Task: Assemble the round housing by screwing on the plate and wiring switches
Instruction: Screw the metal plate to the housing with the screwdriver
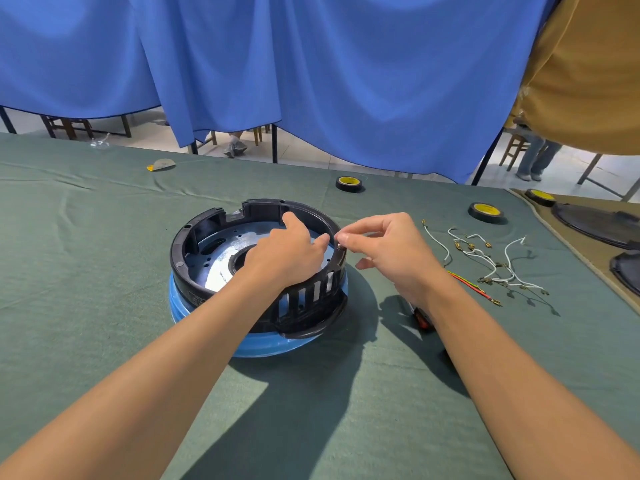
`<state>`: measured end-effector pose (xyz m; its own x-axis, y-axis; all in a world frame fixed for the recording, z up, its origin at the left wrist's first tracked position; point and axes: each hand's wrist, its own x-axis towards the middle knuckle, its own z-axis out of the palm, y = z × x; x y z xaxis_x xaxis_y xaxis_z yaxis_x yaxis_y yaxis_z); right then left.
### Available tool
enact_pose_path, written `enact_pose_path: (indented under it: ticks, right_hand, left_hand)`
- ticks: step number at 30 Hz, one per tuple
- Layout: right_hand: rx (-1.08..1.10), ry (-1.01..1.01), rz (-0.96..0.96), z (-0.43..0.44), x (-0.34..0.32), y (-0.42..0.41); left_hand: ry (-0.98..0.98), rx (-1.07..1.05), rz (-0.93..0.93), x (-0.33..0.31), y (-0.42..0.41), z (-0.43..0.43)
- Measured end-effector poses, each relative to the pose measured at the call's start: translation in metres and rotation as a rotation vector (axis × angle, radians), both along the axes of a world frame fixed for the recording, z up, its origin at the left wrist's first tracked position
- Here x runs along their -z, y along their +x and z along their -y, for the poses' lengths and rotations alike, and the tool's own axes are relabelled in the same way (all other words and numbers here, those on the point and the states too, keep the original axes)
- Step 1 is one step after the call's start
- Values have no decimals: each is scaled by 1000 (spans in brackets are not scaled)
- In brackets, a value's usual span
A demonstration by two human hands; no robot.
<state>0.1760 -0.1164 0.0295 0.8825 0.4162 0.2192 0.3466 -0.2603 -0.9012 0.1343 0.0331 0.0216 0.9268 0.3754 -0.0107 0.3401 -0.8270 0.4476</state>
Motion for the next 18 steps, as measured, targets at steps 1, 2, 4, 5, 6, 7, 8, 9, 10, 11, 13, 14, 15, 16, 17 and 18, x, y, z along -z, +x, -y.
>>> enact_pose_path:
  ticks: [1, 2, 4, 5, 6, 7, 8, 9, 10, 11, 13, 14, 15, 16, 17, 18]
  right_hand:
    - [3, 45, -32, 0, -1, 0]
    - [16, 73, -44, 0, -2, -1]
    - [46, 85, -53, 1, -3, 0]
    - [57, 84, -65, 1, -3, 0]
    - [64, 85, -88, 1, -3, 1]
    - [69, 89, -120, 1, -3, 1]
    - [71, 93, -156, 0, -3, 1]
    - [73, 95, -190, 0, -3, 1]
    - [78, 97, -223, -1, -2, 1]
    - [86, 102, -258, -2, -1, 0]
    - [104, 126, -349, -4, 0, -1]
    - [117, 144, -404, -5, 1, -3]
    - [132, 163, -455, -6, 1, -5]
    - [146, 174, -487, -8, 1, -6]
    - [157, 176, -497, -8, 1, -7]
    - [163, 173, -493, -9, 1, -8]
  left_hand:
    - [0, 0, -3, 0, 0, 0]
    - [1, 0, -4, 0, 0, 0]
    - [5, 0, -8, 0, 0, 0]
    - [7, 0, -10, 0, -1, 0]
    - [6, 0, -12, 0, -1, 0]
    - [4, 0, -13, -1, -1, 0]
    - [1, 1, -15, -1, -1, 0]
    - [-1, 1, -16, -1, -1, 0]
    - [-2, 1, -15, -1, -1, 0]
    - [-2, 1, -12, -1, -1, 0]
    - [1, 1, -6, -1, -1, 0]
    - [2, 2, -5, -1, -2, 0]
    - [2, 5, -5, -1, -2, 0]
    - [0, 8, -3, -1, -2, 1]
    - [-2, 10, -2, -1, -3, 1]
    - [-2, 11, 1, -2, -3, 2]
